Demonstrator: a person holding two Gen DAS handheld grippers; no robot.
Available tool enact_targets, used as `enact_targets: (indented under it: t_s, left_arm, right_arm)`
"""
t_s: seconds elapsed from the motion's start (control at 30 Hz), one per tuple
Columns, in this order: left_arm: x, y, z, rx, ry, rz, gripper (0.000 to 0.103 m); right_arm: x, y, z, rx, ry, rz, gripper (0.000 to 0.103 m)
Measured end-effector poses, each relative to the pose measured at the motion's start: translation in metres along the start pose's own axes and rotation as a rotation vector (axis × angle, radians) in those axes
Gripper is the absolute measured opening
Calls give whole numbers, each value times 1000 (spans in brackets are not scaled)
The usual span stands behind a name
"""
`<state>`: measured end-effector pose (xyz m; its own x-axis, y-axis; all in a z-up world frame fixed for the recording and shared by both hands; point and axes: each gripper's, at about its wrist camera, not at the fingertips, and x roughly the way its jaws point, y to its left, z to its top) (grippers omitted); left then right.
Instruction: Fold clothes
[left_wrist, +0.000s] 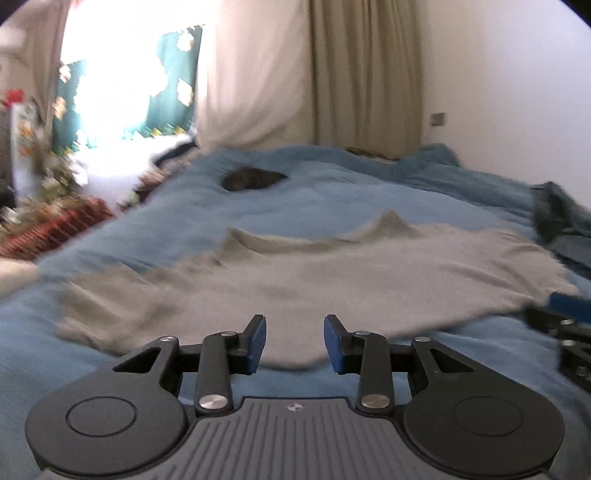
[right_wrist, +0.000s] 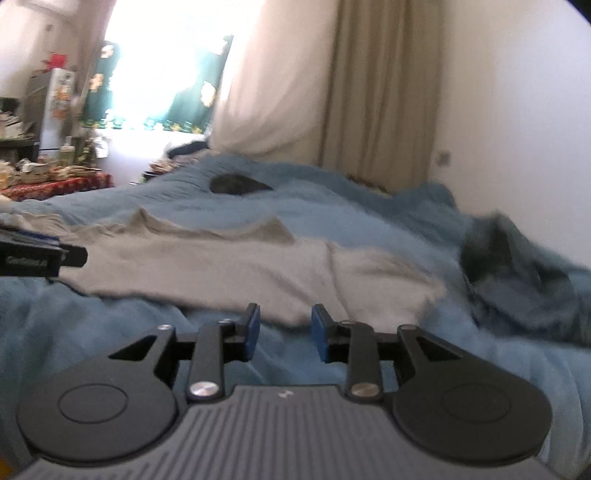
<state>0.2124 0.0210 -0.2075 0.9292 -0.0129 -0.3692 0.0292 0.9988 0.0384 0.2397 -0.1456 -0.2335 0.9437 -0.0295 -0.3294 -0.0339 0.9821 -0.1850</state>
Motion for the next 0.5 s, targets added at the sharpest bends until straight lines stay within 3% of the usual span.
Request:
enact_targets:
  t_s: [0.1,0.2,0.27,0.33,0.5]
  left_arm:
    - [12,25,1,24,31,118,35]
    - [24,60,-1,-36,86,216,23]
    - [35,81,-9,-79,154,177,23]
    - [41,87,-20,-51,204,153,23]
    - [33,78,-32,70,203,167,24]
  right_arm:
    - [-3,8,9,-2,-33,21,35]
    - [0,16,13,-8,-41,37,35]
    - [8,23,11,-14,-23,41,36]
    - [16,27,2,-19,19,46,36]
    - [17,28,-26,-22,42,50,38]
